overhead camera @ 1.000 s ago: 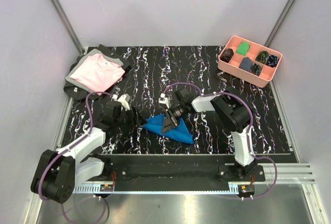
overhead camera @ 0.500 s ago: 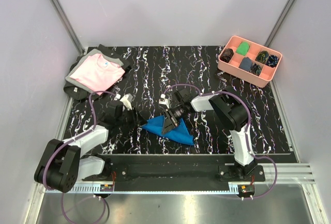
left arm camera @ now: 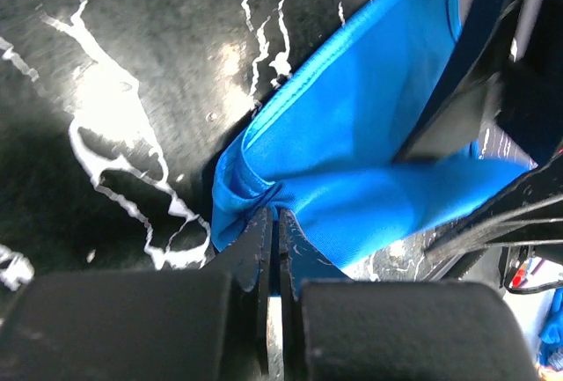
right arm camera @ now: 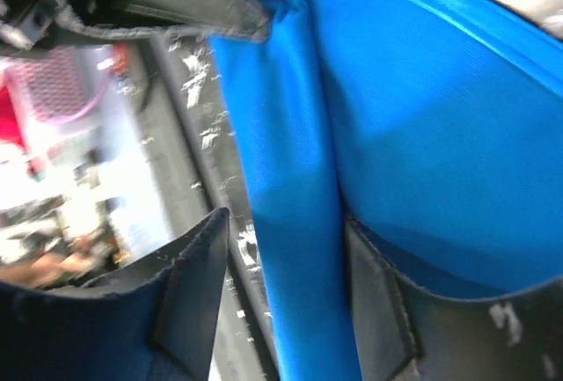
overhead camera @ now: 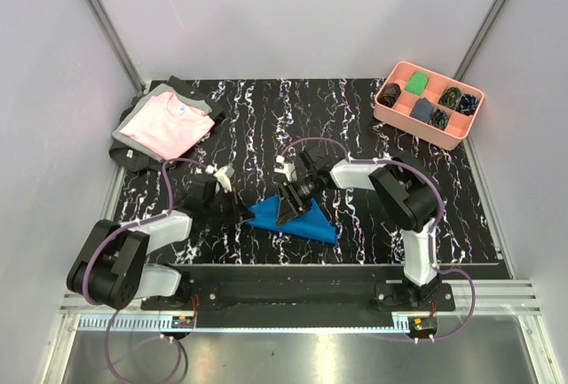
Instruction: Fold the napkin, place the utensils inside, and roll it up
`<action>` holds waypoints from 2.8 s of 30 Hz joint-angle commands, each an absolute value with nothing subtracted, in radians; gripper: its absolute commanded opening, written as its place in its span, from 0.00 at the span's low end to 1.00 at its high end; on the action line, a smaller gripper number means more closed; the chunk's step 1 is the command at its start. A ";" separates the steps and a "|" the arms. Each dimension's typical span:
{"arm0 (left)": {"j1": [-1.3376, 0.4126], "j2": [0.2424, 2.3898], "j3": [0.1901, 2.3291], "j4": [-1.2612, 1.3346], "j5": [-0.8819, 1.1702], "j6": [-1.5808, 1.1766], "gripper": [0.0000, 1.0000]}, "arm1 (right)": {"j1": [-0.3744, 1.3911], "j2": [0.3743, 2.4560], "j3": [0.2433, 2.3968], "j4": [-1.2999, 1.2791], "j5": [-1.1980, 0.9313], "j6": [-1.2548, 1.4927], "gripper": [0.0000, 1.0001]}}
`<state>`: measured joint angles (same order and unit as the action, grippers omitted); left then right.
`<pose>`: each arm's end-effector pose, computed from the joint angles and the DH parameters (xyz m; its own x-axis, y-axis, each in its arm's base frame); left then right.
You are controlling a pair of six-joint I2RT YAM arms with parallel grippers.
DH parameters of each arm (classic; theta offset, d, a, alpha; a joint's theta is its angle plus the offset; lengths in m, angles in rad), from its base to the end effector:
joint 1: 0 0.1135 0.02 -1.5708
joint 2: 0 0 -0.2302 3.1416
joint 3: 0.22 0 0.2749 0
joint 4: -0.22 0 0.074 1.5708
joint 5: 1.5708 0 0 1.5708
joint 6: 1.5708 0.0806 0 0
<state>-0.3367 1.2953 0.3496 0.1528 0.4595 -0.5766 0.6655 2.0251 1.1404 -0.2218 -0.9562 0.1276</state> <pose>0.2389 -0.1215 0.0484 -0.8853 -0.2078 -0.4161 0.1279 0.7513 -0.6475 0.2672 0.2934 0.0431 -0.7796 -0.5186 -0.3512 -0.5491 0.2961 0.7816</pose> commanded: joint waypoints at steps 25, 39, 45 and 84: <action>-0.353 1.465 0.502 -0.083 0.419 -0.561 0.00 | 1.078 1.681 0.983 -0.172 0.123 -0.242 0.68; -0.353 1.457 0.512 -0.100 0.423 -0.549 0.00 | 1.077 1.775 0.950 -0.164 0.123 -0.218 0.52; -0.348 1.425 0.557 -0.126 0.396 -0.546 0.11 | 1.063 1.804 0.965 -0.193 0.005 -0.155 0.29; -0.288 1.328 0.434 0.155 0.477 -0.552 0.43 | 0.666 2.149 1.134 -0.232 -0.916 -0.037 0.23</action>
<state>-0.2897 1.3155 0.4477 0.0696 0.4118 -0.5533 0.6724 2.0903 1.1393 -0.1673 -1.0416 -0.0158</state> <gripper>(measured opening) 0.483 0.230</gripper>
